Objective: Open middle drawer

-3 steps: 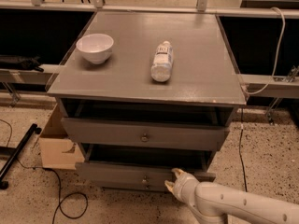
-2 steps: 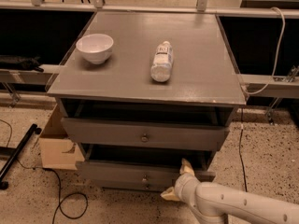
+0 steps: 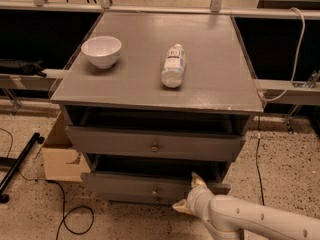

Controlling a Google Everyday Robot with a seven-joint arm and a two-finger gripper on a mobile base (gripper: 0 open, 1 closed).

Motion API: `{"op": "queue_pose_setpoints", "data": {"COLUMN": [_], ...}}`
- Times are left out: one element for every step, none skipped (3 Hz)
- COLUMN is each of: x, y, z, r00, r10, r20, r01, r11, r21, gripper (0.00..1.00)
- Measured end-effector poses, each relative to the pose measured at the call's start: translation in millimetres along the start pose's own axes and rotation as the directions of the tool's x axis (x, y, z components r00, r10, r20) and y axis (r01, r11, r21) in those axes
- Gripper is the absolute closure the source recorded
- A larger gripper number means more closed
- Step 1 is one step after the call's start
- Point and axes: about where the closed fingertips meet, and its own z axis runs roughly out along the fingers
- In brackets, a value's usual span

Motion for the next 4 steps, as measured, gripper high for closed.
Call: {"op": "queue_pose_setpoints", "data": {"x": [0.0,0.0,0.0,0.0], "y": [0.0,0.0,0.0,0.0], "z": [0.0,0.0,0.0,0.0], "r00": [1.000,1.000,1.000,1.000], "r10": [0.000,0.000,0.000,0.000], "r20": [0.000,0.000,0.000,0.000], "r01": [0.000,0.000,0.000,0.000], "r11": [1.0000,1.0000,1.0000,1.0000], "r21": [0.000,0.000,0.000,0.000], "gripper": [0.42,0.44,0.21,0.00]}}
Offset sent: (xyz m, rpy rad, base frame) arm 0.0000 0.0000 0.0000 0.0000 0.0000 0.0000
